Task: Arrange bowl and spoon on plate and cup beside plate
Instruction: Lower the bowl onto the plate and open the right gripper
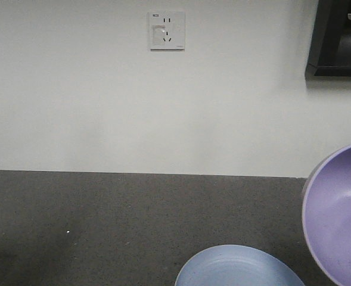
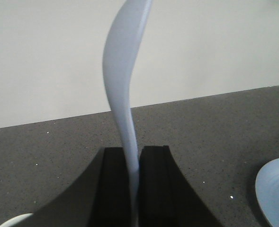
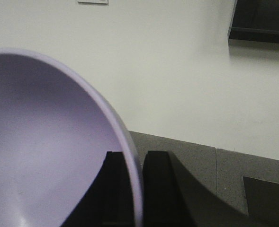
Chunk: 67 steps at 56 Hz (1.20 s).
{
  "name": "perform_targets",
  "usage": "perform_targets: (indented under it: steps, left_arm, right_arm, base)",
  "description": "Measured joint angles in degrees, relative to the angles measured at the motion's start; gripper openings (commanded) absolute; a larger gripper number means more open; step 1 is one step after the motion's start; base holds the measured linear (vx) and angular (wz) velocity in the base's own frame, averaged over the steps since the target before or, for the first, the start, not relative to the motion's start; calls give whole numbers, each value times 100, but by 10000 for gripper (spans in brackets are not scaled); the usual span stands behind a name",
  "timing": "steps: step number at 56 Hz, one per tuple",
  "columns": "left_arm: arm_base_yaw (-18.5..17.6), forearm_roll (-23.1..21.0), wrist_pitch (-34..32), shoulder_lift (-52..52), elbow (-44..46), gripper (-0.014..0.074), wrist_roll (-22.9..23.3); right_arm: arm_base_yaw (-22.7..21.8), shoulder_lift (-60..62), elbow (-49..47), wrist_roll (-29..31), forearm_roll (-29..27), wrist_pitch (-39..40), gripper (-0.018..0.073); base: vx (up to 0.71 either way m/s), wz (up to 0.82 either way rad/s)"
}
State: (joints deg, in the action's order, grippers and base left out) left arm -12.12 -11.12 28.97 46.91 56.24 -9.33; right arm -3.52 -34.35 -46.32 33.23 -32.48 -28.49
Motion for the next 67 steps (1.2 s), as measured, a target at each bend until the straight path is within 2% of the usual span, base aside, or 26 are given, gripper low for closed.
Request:
perform_targets:
  steps: [32,48,67]
  left_arm:
    - [0,0,0,-16,0,-3,0]
    - [0,0,0,-16,0,-3,0]
    - [0,0,-190,-16,0,-3,0]
  right_arm:
    - [0,0,0,5,0,8,-8]
    - [0,0,7,17,-24,990,-8]
    - [0,0,7,17,-223,1095,-8]
  base:
    - [0,0]
    - [0,0]
    - [0,0]
